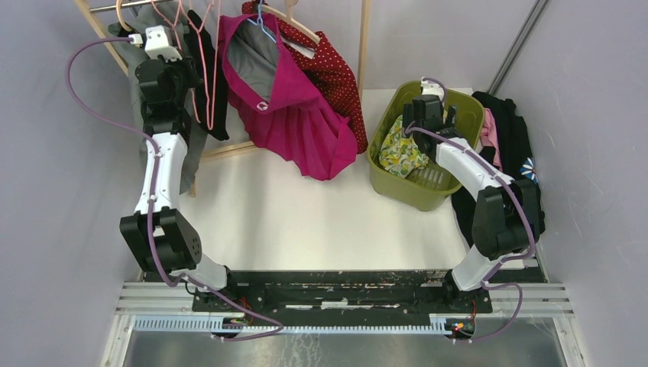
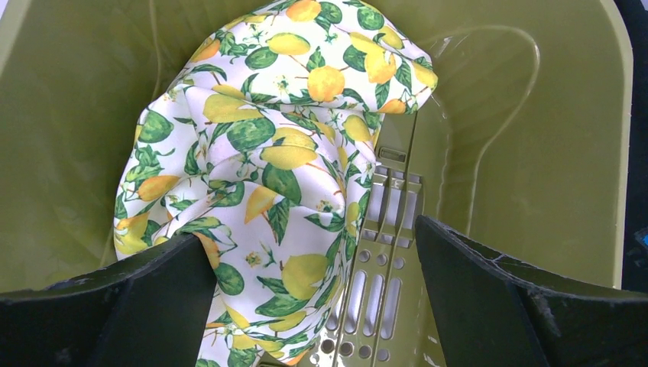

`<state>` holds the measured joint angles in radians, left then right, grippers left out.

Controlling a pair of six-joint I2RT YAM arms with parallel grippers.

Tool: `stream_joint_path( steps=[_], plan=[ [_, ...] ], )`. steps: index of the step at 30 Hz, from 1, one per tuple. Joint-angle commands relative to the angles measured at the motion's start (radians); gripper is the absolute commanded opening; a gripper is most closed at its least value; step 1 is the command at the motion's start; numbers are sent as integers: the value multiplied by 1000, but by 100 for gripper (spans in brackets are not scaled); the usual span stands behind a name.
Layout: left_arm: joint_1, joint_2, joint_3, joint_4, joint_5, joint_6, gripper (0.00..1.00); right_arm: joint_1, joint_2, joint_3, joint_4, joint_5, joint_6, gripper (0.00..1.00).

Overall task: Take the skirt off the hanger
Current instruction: Pick up the hanger from the clothesline.

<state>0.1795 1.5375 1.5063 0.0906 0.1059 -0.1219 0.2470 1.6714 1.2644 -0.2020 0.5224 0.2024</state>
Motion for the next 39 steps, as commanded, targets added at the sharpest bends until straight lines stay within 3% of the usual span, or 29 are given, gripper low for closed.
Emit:
stream_joint_path(
  steps=[1,23,30,39],
  plan=[
    [5,-3,17,203,-16,5,3,5,-12,-3,24,13,-6,100],
    [2,-146,-168,412,-59,20,3,5,53,16,21,-28,24,100],
    [-5,-163,-189,383,-59,31,3,5,47,4,19,-8,22,100],
    [-53,-327,-372,261,-65,81,3,5,52,29,12,15,7,100]
  ],
)
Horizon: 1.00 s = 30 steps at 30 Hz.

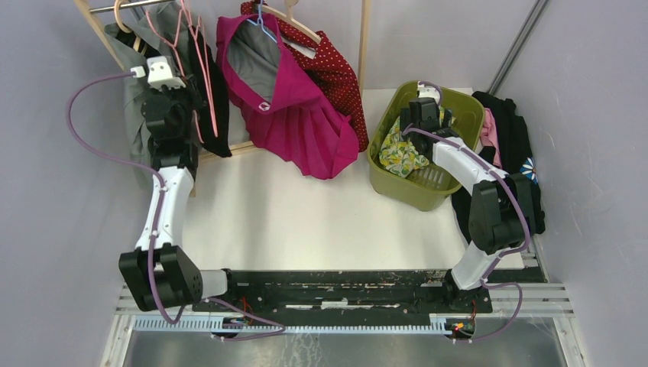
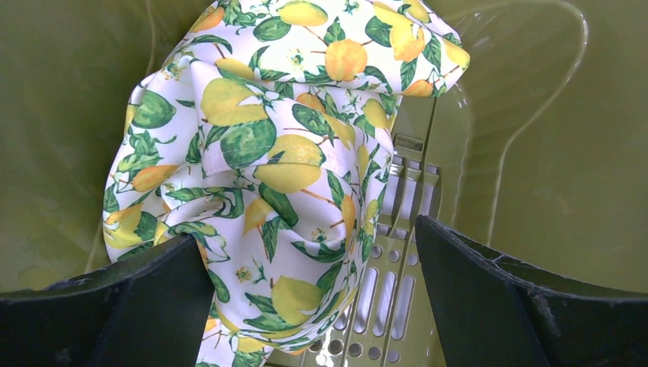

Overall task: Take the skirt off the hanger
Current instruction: Pick up the hanger from the clothesline, then remove the skirt from the hanger.

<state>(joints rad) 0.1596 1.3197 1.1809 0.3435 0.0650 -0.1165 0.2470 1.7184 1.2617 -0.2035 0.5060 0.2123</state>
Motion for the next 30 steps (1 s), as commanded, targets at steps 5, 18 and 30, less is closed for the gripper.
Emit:
stream_joint_path(
  steps=[5,18,30],
  plan=[
    [-59,-179,-102,-80,-45,118,3,5,-13,40,5,22,-10,100],
    [-114,-305,-222,-215,-116,181,3,2,-89,37,-69,-185,-47,100],
    [-144,-317,-226,-233,-136,192,3,138,-346,178,-197,-302,-197,100]
  ],
)
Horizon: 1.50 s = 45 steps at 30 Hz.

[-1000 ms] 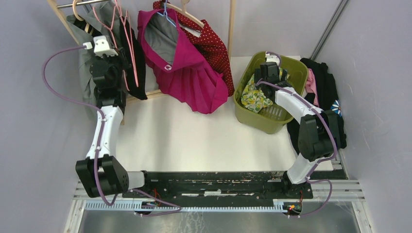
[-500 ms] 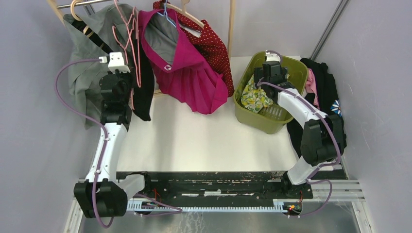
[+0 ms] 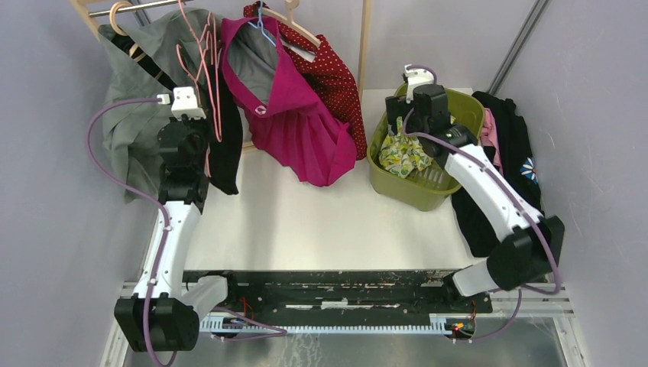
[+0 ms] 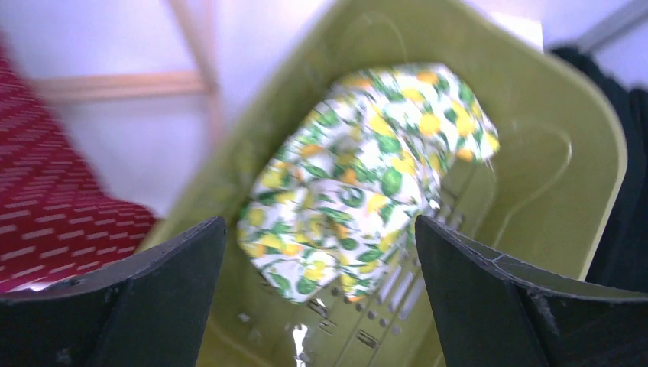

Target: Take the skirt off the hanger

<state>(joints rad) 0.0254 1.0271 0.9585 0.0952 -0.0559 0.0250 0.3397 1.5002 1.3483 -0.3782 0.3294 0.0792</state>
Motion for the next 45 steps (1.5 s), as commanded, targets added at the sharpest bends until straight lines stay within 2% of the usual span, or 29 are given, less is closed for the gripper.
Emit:
stream_joint_path(
  steps=[1,7,10,15,19,24,32,41,45],
  plan=[
    [-11,-24,-4,14,-15,51,3,64,-142,99,-35,-191,-66,100],
    [-17,-10,10,17,-8,44,3,325,-81,175,-150,-456,-138,100],
    [-18,-7,18,13,-5,40,3,473,4,222,-142,-506,-237,99],
    [-25,-18,18,-17,-5,33,3,599,191,384,-82,-520,-288,100],
    [-36,-35,8,-36,-3,10,3,629,314,477,0,-553,-244,100],
    [-61,-41,-5,-45,6,-20,3,662,437,505,123,-580,-147,97],
    [-93,-37,5,-61,6,-19,3,740,603,578,226,-587,-68,94],
    [-113,-52,18,-76,-1,-16,3,767,685,644,298,-475,-38,93],
    [-125,-57,30,-91,-13,-6,3,744,739,654,378,-433,39,90]
  ],
)
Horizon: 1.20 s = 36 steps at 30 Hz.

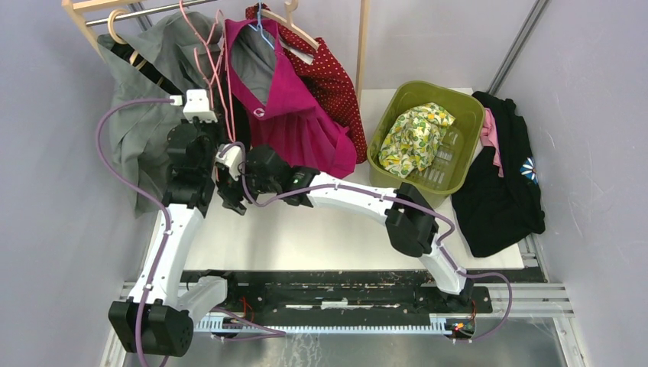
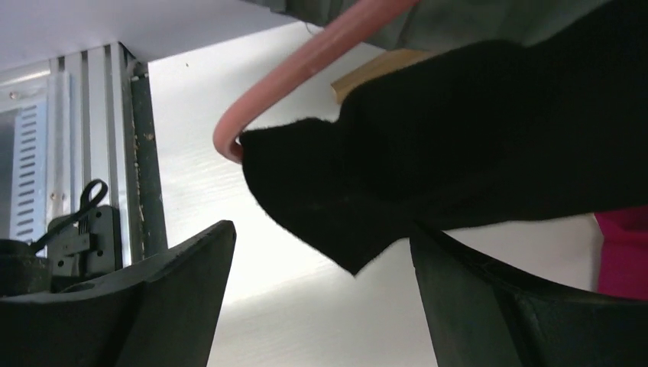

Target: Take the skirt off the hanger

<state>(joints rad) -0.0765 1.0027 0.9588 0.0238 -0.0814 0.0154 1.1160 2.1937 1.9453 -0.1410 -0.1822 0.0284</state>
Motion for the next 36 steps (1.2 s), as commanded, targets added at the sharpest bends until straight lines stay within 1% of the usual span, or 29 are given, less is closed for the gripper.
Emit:
stream_joint_path(
  steps=[1,2,3,4,5,6,9,10,13,16,20,25,27,33,36],
  plan=[
    [-27,-34,34,-23,12,2,3,-39,60,65,151,98,92,89],
    [-31,-37,36,-27,13,0,3,-47,76,74,157,130,98,88],
    [-36,-38,37,-30,15,1,3,-56,90,80,162,150,107,84],
    [-41,-41,37,-32,13,2,3,-68,101,84,165,162,120,79],
    [-44,-43,35,-35,11,5,3,-79,109,87,165,166,132,70],
    [-47,-46,34,-37,8,9,3,-86,113,87,161,165,136,56],
    [-48,-51,28,-40,-1,20,3,-95,95,69,121,179,125,6],
    [-50,-53,25,-40,-7,24,3,-96,77,46,111,184,121,1],
    [-49,-52,20,-41,-25,44,3,-95,-13,-58,91,180,89,1],
    [-48,-49,8,-38,-35,53,3,-95,-135,-202,57,172,51,1],
    [-48,-43,-3,-31,-41,57,3,-96,-330,-389,-29,213,27,1],
    [-48,-31,-4,-24,-47,59,3,-95,-526,-563,-137,294,-6,1],
    [-47,-25,-5,-20,-42,55,3,-96,-581,-591,-170,329,-26,1],
    [-48,-5,-5,-8,-38,47,3,-95,-676,-589,-244,439,-108,1],
    [-46,1,-3,-7,-45,55,3,-95,-700,-570,-286,535,-134,1]
  ],
)
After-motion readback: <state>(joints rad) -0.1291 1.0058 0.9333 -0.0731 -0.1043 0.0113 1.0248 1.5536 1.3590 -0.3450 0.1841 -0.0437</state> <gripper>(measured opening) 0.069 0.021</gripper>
